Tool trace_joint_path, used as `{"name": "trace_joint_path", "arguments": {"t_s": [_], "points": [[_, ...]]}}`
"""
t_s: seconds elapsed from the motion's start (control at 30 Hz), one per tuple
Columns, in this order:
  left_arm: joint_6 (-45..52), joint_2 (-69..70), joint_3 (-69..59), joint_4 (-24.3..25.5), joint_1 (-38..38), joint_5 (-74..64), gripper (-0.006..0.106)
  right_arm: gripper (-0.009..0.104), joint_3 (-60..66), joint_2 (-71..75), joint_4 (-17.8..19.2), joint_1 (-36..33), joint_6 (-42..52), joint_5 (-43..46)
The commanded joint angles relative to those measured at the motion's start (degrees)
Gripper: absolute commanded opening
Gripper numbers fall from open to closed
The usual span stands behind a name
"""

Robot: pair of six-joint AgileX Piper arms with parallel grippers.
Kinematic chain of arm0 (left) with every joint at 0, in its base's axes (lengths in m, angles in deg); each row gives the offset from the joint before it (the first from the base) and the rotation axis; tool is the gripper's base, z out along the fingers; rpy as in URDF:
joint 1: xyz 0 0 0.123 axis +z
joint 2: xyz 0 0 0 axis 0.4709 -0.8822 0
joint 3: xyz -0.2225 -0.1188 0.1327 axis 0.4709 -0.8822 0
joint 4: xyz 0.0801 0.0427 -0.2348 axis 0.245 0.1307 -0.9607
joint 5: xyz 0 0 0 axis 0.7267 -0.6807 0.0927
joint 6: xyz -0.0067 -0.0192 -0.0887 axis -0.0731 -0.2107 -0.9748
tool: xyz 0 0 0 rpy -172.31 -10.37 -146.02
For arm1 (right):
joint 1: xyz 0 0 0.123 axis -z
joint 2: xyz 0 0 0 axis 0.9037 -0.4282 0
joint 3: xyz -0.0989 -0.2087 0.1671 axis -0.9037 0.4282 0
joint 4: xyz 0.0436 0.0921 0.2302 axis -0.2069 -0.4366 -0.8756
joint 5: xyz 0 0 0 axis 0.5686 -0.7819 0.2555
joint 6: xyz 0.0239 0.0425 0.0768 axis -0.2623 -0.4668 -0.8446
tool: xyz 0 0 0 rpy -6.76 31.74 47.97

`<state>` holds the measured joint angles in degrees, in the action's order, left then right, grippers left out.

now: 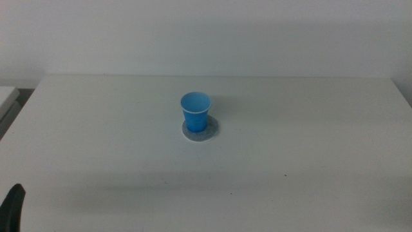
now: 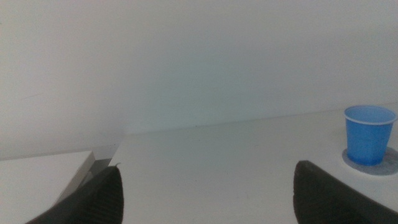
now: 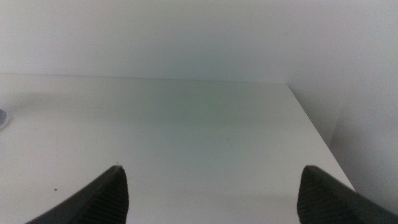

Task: Place an empty cup on a cup mat.

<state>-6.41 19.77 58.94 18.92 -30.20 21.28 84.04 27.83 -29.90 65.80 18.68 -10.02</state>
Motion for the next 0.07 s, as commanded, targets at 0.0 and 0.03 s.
{"name": "trace_joint_path", "arguments": {"t_s": [0.0, 0.03], "points": [[-0.8, 0.2, 0.0, -0.4, -0.2, 0.8, 0.094, 0.093, 0.2, 0.3, 0.2, -0.1, 0.2, 0.4], [-0.8, 0.2, 0.0, -0.4, -0.2, 0.8, 0.094, 0.093, 0.2, 0.3, 0.2, -0.1, 0.2, 0.4]]}}
